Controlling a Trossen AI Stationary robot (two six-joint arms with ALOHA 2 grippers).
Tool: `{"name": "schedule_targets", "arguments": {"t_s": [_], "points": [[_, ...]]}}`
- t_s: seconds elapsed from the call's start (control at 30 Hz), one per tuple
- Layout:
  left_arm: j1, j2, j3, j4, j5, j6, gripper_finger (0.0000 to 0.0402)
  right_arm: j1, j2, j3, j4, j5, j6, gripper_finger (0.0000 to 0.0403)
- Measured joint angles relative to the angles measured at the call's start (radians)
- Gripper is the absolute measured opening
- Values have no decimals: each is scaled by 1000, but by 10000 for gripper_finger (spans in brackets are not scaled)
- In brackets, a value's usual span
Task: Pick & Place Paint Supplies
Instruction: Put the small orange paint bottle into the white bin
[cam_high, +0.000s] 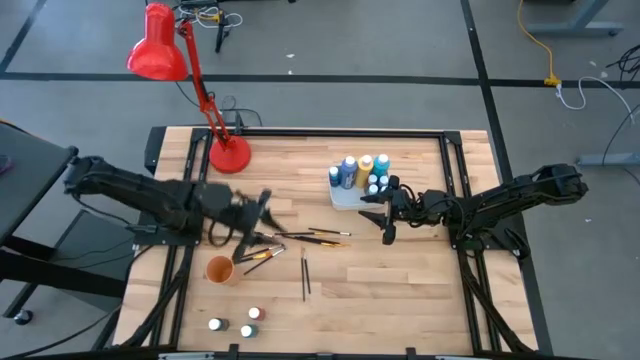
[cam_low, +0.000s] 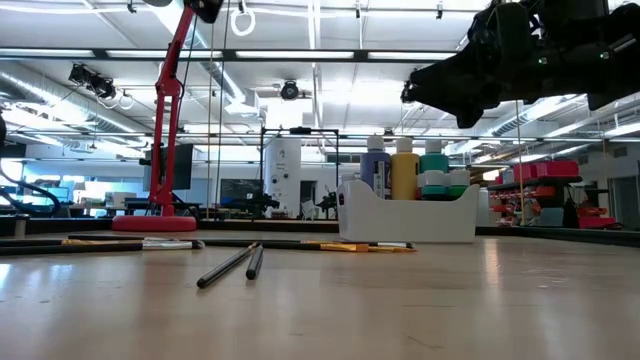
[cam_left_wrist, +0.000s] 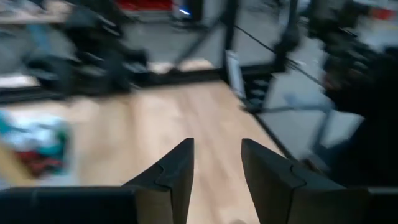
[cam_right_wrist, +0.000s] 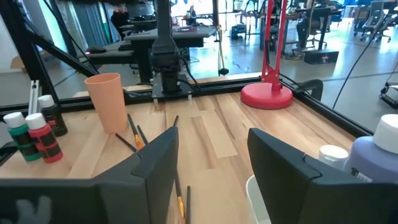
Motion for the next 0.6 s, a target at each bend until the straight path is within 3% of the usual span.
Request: {"name": "schedule_targets", "arguments": {"t_s": [0.3, 0.47, 0.6], "points": [[-233, 98, -129, 140, 146, -8, 144, 0, 0, 0, -3, 0, -3, 197], [-273, 143, -137, 145, 269, 48, 144, 0, 0, 0, 4, 0, -2, 197], [-268, 143, -136, 159, 267, -41, 144, 0, 0, 0, 32, -1, 51, 197]]}}
